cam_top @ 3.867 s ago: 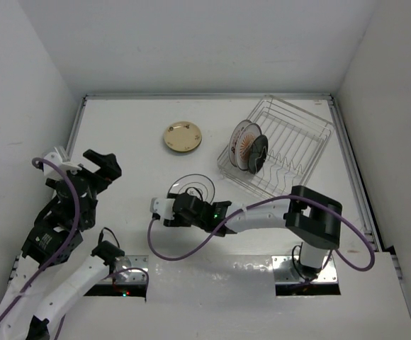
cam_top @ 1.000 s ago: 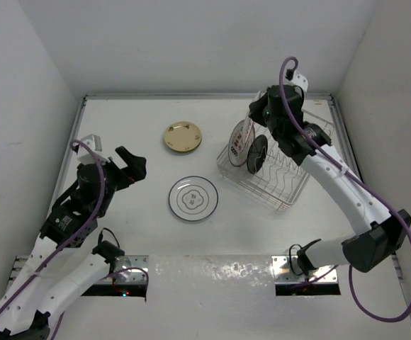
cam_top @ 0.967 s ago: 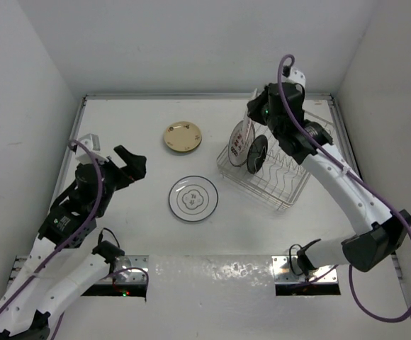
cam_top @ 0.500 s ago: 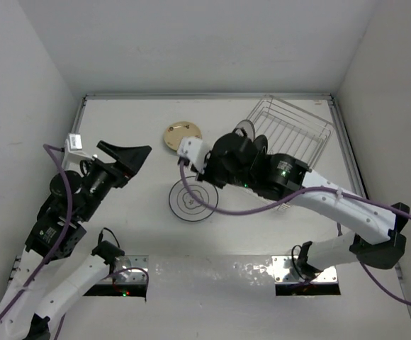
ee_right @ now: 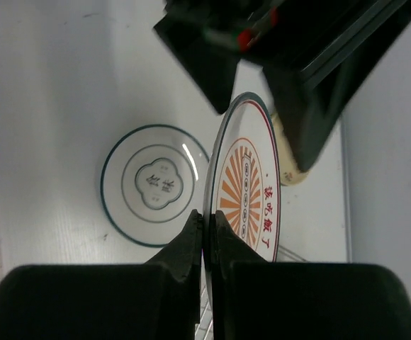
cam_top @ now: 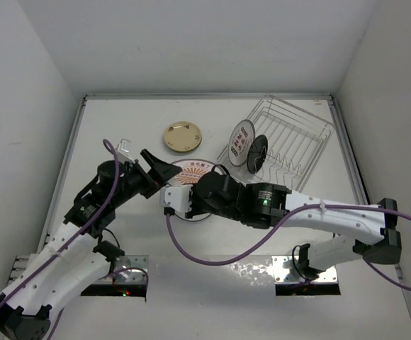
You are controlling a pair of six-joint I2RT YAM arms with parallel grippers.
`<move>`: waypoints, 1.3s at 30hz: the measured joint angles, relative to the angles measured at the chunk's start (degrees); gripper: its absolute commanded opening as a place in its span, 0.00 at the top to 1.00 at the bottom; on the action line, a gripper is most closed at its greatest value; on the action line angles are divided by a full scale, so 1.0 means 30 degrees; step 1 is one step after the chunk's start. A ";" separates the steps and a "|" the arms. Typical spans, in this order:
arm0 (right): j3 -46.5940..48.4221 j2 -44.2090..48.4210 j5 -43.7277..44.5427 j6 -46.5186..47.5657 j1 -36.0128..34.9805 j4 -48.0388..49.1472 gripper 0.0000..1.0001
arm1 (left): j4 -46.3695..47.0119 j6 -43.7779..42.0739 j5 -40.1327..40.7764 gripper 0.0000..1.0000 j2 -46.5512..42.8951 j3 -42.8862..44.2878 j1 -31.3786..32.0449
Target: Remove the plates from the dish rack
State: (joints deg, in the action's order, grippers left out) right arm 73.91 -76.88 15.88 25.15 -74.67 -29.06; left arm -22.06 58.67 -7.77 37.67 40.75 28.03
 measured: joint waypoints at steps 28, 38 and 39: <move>-0.4087 0.4197 0.9683 -0.6907 -0.0299 0.6331 0.01 | 0.3942 -0.2069 0.2747 0.99 0.3723 -0.5967 -0.0044; -0.4080 0.3483 0.8590 -1.1817 0.5260 0.3271 0.01 | 0.6827 -0.2324 0.2441 0.46 0.6360 -0.6164 -0.0036; -0.4044 0.3286 0.8488 -1.2240 0.5676 0.3031 0.01 | 0.6943 -0.2397 0.2441 0.27 0.6368 -0.6171 -0.0036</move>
State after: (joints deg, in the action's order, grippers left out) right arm 61.78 -67.02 41.34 -11.57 -57.65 -19.97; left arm -1.23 51.48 -0.45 56.77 22.24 27.92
